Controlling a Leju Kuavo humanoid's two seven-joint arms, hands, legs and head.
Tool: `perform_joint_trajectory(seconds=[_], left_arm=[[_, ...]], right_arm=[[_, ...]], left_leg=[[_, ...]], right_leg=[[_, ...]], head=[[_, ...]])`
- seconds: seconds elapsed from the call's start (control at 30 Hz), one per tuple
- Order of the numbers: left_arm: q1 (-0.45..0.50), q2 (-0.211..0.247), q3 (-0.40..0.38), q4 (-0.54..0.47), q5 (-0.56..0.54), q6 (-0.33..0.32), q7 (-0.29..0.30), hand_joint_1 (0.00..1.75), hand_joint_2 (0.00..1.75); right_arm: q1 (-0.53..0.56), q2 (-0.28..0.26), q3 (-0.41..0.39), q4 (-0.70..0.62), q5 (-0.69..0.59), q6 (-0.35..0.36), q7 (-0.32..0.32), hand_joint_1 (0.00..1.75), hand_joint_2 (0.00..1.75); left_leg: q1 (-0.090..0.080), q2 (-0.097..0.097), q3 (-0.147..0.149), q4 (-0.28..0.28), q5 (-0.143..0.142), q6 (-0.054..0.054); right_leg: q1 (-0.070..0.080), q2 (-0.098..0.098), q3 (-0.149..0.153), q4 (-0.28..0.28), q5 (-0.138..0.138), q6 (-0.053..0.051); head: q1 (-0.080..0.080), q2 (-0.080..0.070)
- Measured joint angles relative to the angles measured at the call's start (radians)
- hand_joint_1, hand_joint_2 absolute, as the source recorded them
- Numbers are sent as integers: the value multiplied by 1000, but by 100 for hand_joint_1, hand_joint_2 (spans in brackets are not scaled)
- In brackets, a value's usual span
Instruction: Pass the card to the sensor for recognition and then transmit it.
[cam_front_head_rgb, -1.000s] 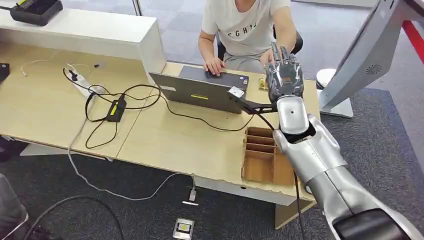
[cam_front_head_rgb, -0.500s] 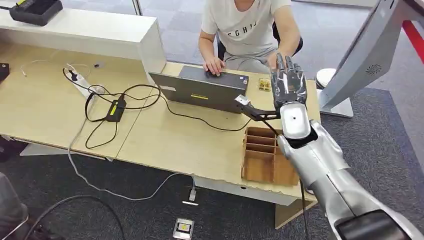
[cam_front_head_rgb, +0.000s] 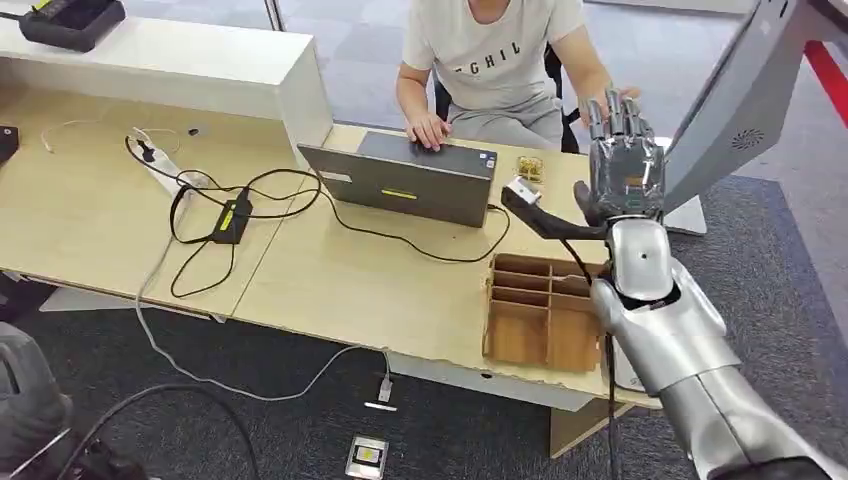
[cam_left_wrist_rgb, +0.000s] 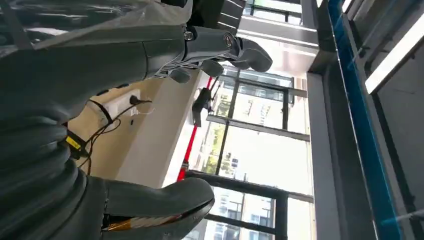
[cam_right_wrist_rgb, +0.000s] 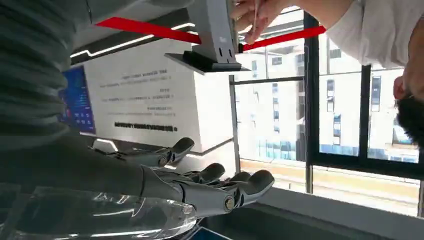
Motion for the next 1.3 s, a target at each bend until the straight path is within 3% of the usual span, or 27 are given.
perform_joint_trajectory(seconds=[0.37,0.6,0.93,1.3], left_arm=[[-21,34,-11,32,12,0,0,0,175],[-48,66,-28,50,16,0,0,0,175],[-52,92,-41,55,14,0,0,0,175],[-41,97,-41,54,12,0,0,0,175]], right_arm=[[361,-139,-143,-615,-145,204,-70,0,175],[523,-204,-162,-882,-82,298,-76,0,175],[570,-245,-115,-908,-124,311,-79,0,175],[477,-226,-2,-737,-189,351,-104,0,175]], left_leg=[[0,0,0,0,-1,0],[0,1,0,0,-1,0],[0,0,-2,-1,-1,0],[0,0,-3,-1,-1,0]], right_leg=[[0,0,0,0,-1,0],[0,1,0,0,-1,0],[0,0,0,0,-1,0],[0,-1,0,0,-1,1]], head=[[0,0],[0,0],[0,0],[0,0]])
